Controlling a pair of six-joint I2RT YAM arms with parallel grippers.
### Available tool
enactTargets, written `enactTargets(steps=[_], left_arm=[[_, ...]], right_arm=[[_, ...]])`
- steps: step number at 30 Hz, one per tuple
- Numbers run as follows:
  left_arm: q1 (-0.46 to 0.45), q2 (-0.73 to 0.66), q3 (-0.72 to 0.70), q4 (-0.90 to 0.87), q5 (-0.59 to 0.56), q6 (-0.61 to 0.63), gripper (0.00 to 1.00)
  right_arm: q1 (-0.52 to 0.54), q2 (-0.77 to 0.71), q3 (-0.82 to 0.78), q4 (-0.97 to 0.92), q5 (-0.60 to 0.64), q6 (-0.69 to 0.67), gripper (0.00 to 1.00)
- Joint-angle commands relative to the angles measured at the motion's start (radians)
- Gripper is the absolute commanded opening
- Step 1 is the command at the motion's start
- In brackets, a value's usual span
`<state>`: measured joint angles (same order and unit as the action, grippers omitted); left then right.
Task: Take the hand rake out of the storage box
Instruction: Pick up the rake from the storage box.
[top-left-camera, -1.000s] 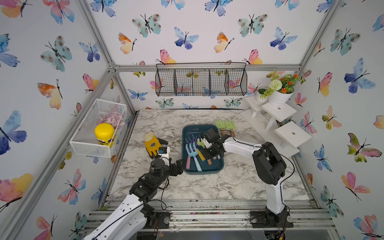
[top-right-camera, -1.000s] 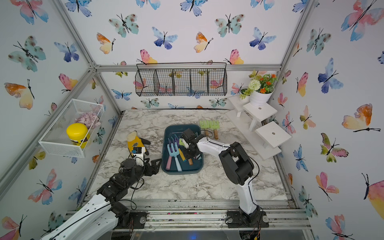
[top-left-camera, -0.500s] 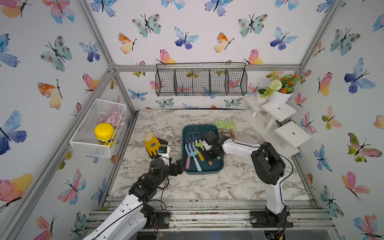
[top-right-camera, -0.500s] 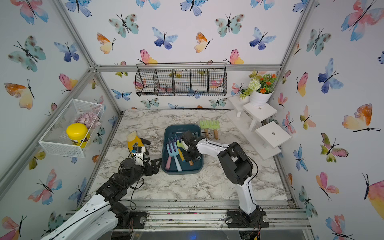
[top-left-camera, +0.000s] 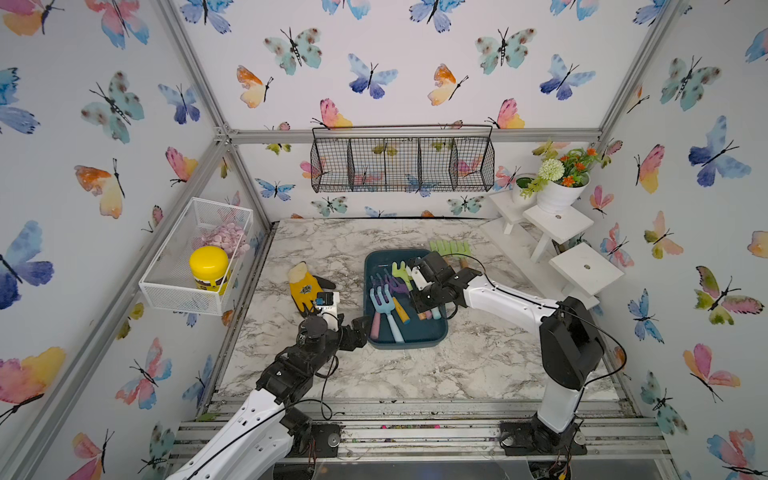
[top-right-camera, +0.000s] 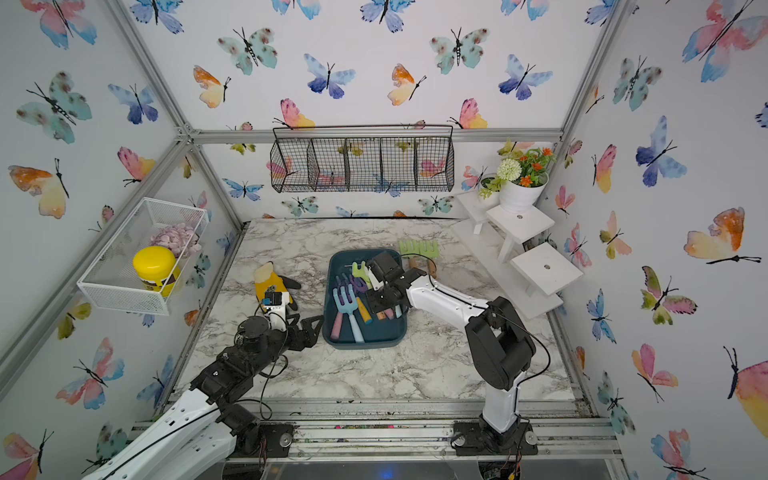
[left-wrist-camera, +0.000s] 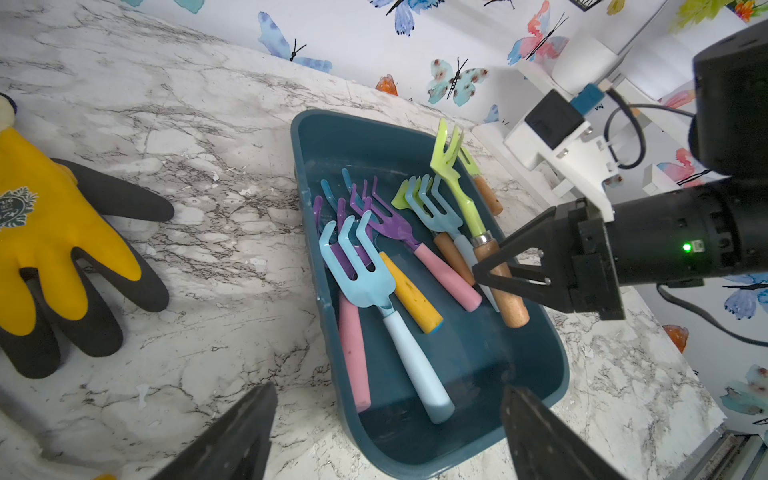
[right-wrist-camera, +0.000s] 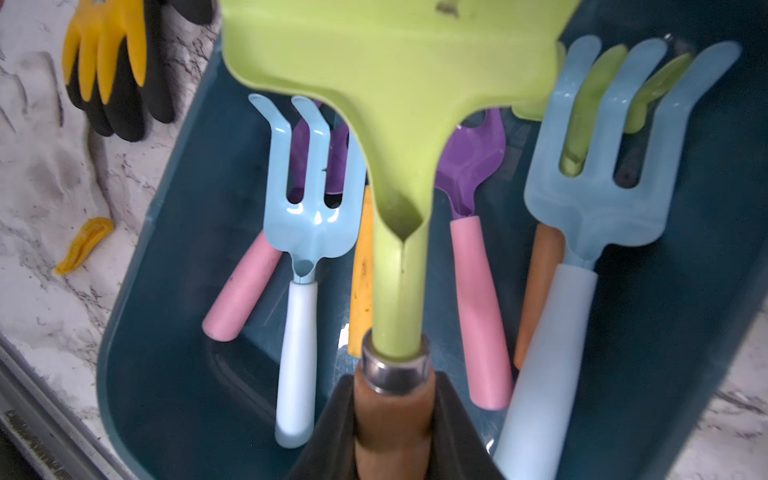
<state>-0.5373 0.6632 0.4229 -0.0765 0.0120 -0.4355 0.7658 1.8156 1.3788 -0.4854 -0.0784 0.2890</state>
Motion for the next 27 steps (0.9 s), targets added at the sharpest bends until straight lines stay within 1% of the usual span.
enactTargets(steps=[1, 4, 9, 11, 14, 17, 21, 24, 27], left_arm=[[0.003, 0.019, 0.029, 0.013, 0.039, -0.007, 0.91], [0.003, 0.063, 0.050, 0.087, 0.074, -0.013, 0.91], [0.002, 0.202, 0.138, 0.141, 0.131, -0.015, 0.91], [-0.005, 0.252, 0.157, 0.170, 0.141, -0.019, 0.91], [-0.023, 0.312, 0.179, 0.212, 0.140, -0.027, 0.91], [-0.052, 0.367, 0.206, 0.237, 0.132, -0.030, 0.90], [-0.086, 0.426, 0.232, 0.256, 0.125, -0.028, 0.91], [-0.100, 0.464, 0.246, 0.285, 0.133, -0.039, 0.91], [-0.122, 0.513, 0.290, 0.300, 0.134, -0.039, 0.91]], right_arm=[[0.006, -0.048, -0.021, -0.001, 0.057, 0.012, 0.17], [0.006, -0.078, -0.029, -0.003, 0.119, 0.012, 0.18], [-0.002, -0.105, -0.019, -0.050, 0.217, 0.006, 0.17], [-0.013, -0.112, -0.020, -0.067, 0.243, 0.004, 0.17], [-0.043, -0.131, -0.037, -0.072, 0.247, 0.001, 0.17], [-0.090, -0.156, -0.062, -0.070, 0.250, -0.009, 0.18], [-0.184, -0.170, -0.083, -0.070, 0.245, -0.046, 0.18], [-0.250, -0.147, -0.068, -0.092, 0.271, -0.083, 0.18], [-0.312, -0.113, -0.048, -0.098, 0.266, -0.113, 0.18]])
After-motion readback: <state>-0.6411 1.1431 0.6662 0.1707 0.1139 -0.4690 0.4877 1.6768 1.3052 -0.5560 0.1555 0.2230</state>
